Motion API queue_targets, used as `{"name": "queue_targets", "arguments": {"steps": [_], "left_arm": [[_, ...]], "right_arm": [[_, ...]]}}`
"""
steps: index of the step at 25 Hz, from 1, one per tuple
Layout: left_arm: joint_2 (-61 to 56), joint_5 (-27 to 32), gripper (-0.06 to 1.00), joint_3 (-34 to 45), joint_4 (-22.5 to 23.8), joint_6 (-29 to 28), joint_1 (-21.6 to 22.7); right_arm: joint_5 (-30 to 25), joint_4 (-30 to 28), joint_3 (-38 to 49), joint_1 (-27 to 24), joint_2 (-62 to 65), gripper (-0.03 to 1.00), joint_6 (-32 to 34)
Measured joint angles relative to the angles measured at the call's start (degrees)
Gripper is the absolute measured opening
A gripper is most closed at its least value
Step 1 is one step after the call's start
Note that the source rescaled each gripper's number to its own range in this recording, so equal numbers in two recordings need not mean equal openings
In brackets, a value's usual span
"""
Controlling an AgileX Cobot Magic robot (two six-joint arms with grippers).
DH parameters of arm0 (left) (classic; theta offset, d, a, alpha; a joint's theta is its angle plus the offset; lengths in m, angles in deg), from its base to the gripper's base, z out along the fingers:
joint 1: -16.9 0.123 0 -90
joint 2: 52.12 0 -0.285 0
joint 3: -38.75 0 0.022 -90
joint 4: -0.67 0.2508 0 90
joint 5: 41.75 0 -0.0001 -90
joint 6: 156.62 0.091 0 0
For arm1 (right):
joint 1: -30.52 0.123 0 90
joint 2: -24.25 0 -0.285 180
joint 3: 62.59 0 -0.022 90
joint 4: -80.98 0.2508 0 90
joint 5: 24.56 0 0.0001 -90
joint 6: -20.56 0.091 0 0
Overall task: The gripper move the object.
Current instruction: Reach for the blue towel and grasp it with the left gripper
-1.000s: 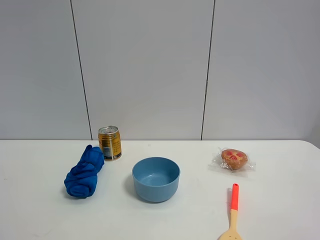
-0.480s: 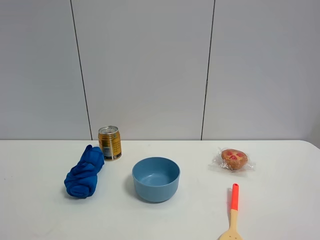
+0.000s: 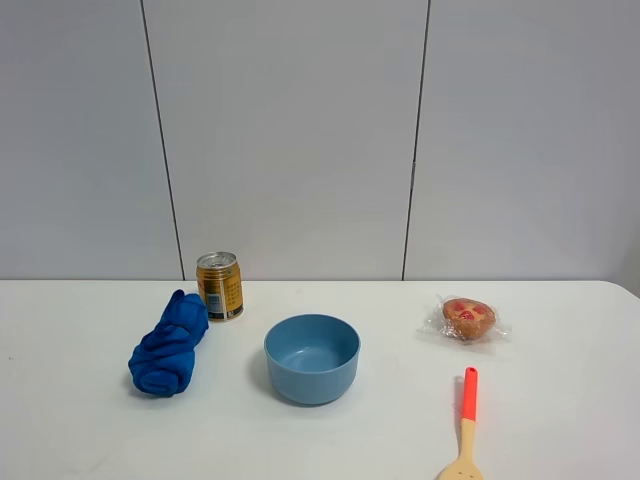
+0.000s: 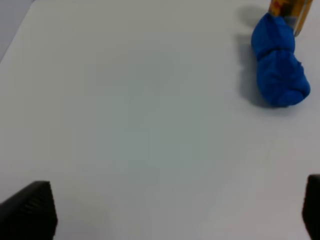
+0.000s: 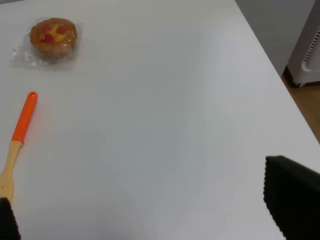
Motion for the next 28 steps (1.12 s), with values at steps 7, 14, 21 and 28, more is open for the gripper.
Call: {"name": "queue_targets", "arguments": {"steps": [7, 14, 21, 28], "left_arm": [[18.9, -3.0, 1.00, -8.9, -2.4, 0.0, 0.0], [40.3, -12.4, 1.00, -16.8, -12.1, 0.0, 0.0], [60.1, -15.2, 1.00, -21.9, -12.6, 0.0, -0.1], [74.4, -19.9, 1.00, -28.9, -12.5, 0.0, -6.4]], "right_arm": [[0.0, 0.0, 0.0, 0.0, 0.0, 1.00, 0.0], [0.0, 0.0, 0.0, 0.0, 0.0, 1.00, 0.0], [0.0, 0.0, 0.0, 0.0, 0.0, 1.00, 0.0], [0.0, 0.0, 0.0, 0.0, 0.0, 1.00, 0.0]]}}
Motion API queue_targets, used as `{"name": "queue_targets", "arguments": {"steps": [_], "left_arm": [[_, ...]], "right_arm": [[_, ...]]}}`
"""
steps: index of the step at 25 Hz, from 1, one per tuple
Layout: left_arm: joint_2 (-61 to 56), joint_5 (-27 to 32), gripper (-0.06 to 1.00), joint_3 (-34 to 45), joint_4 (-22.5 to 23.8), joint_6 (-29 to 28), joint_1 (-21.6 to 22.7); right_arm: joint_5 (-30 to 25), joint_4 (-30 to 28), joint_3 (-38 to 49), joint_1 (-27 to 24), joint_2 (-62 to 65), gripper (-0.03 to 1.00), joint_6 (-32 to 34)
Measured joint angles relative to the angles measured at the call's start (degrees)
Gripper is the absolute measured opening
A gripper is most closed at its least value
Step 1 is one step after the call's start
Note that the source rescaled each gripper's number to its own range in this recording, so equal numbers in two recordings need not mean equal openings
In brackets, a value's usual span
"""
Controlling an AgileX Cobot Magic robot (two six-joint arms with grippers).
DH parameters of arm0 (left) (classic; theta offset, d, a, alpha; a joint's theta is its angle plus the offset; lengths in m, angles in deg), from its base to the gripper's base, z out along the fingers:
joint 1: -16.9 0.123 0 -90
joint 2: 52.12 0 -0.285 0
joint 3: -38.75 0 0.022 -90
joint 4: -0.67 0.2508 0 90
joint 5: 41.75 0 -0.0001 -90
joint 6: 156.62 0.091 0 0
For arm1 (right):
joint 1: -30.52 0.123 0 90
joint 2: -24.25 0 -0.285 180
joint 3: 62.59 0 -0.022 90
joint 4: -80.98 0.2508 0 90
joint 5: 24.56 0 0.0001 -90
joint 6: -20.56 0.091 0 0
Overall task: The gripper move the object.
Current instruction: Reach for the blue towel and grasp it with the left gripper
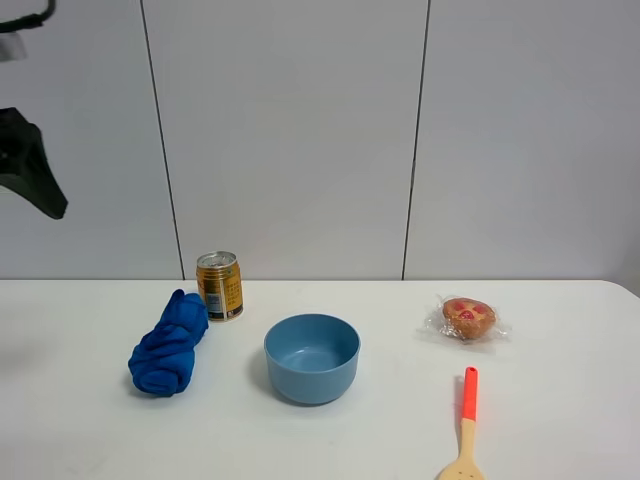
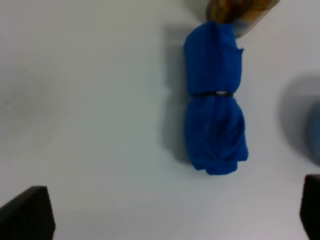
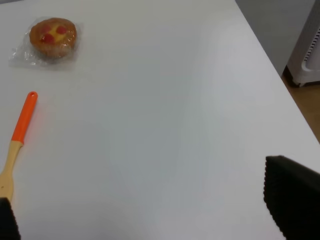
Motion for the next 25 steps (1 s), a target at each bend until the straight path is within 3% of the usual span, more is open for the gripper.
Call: {"name": "queue_targets", "arguments": {"steps": [13, 25], "left_arm": [[19.8, -0.9, 1.00, -12.8, 1.6, 0.0, -11.2], [29.1, -4.7, 1.00, -13.2, 2.4, 0.0, -12.0]], "right_arm": [[0.0, 0.0, 0.0, 0.0, 0.0, 1.00, 0.0], [0.0, 0.0, 0.0, 0.0, 0.0, 1.00, 0.0]]}}
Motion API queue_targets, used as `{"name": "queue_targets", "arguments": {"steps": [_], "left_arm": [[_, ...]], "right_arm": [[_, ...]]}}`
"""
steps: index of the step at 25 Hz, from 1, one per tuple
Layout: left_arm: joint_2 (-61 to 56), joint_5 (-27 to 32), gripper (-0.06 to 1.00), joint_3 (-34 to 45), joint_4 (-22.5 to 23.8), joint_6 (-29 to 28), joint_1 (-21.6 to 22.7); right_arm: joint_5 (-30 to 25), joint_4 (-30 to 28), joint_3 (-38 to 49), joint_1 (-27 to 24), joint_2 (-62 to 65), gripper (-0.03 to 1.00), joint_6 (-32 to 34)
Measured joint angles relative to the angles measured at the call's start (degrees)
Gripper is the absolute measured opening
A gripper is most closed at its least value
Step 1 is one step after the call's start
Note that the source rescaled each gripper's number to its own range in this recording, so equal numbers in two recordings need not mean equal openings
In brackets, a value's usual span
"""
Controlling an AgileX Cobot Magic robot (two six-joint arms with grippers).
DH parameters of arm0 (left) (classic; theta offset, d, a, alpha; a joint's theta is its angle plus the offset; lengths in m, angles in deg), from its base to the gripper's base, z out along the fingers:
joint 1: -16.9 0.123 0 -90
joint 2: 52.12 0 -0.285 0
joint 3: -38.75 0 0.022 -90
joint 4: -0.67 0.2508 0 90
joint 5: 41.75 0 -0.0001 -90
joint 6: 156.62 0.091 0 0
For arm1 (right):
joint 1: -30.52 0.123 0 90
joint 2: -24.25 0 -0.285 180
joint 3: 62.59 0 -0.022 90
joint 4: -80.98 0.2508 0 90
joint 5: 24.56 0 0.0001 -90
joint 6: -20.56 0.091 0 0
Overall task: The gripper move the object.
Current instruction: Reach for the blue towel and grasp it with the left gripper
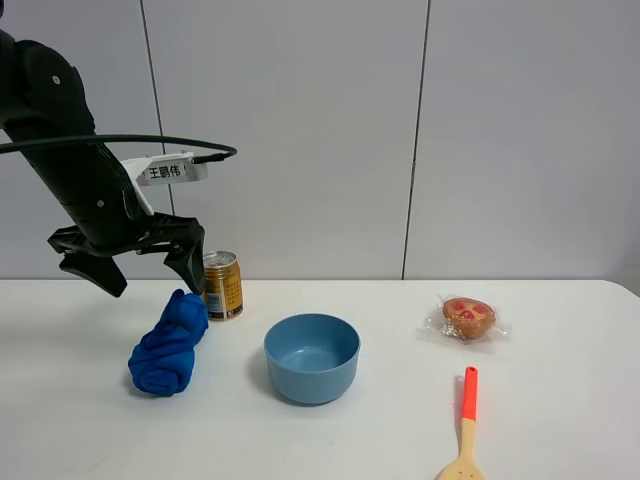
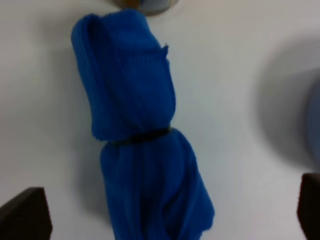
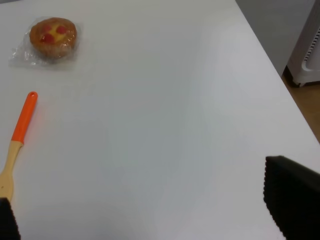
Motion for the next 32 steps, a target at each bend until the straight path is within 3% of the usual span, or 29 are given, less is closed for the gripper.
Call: {"name": "queue_targets", "arguments": {"steps": [32], "left_arm": [[13.1, -16.0, 1.00, 0.0, 1.5, 0.0, -1.4]], "right_arm": [[0.0, 0.0, 0.0, 0.0, 0.0, 1.00, 0.0]]}}
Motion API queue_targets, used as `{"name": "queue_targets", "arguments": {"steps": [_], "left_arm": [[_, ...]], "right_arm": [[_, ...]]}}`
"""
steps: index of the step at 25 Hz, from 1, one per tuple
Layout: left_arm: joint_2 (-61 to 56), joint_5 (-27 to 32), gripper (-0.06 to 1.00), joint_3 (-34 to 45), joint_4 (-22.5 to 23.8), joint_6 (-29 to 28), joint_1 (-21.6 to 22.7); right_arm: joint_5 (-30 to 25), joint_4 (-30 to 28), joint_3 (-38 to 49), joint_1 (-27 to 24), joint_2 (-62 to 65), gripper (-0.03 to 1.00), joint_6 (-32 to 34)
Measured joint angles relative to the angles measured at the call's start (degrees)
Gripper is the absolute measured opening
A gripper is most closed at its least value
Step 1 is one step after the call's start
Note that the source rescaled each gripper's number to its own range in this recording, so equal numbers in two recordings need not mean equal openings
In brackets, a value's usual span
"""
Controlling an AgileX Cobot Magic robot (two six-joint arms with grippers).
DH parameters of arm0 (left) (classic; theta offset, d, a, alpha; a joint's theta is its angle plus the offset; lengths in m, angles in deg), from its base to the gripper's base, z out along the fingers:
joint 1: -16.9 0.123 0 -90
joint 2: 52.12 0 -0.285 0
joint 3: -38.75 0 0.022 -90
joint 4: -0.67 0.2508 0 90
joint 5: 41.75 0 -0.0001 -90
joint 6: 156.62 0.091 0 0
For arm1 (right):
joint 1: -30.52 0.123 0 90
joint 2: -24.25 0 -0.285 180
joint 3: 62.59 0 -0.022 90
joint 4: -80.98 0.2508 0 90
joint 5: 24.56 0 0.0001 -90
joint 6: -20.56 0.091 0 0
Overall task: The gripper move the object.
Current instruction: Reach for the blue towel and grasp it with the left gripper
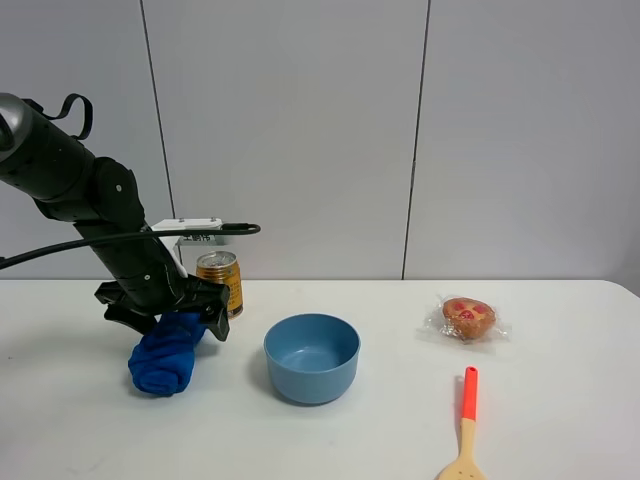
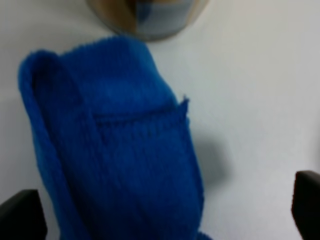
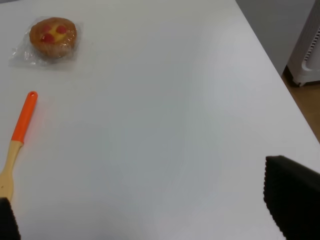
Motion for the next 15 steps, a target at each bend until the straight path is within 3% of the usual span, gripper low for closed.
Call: {"name": "queue_targets", "arguments": {"steps": [11, 13, 15], "left_arm": [[2.9, -1.1, 0.99, 0.0, 0.3, 0.0, 0.0], [2.9, -1.1, 0.81, 0.0, 0.3, 0.0, 0.0], [2.9, -0.5, 0.40, 0.0, 0.3, 0.0, 0.0]], "right_arm": [[0.0, 0.0, 0.0, 0.0, 0.0, 1.00, 0.0], [0.0, 0.0, 0.0, 0.0, 0.0, 1.00, 0.0], [0.0, 0.0, 0.0, 0.0, 0.0, 1.00, 0.0]]}}
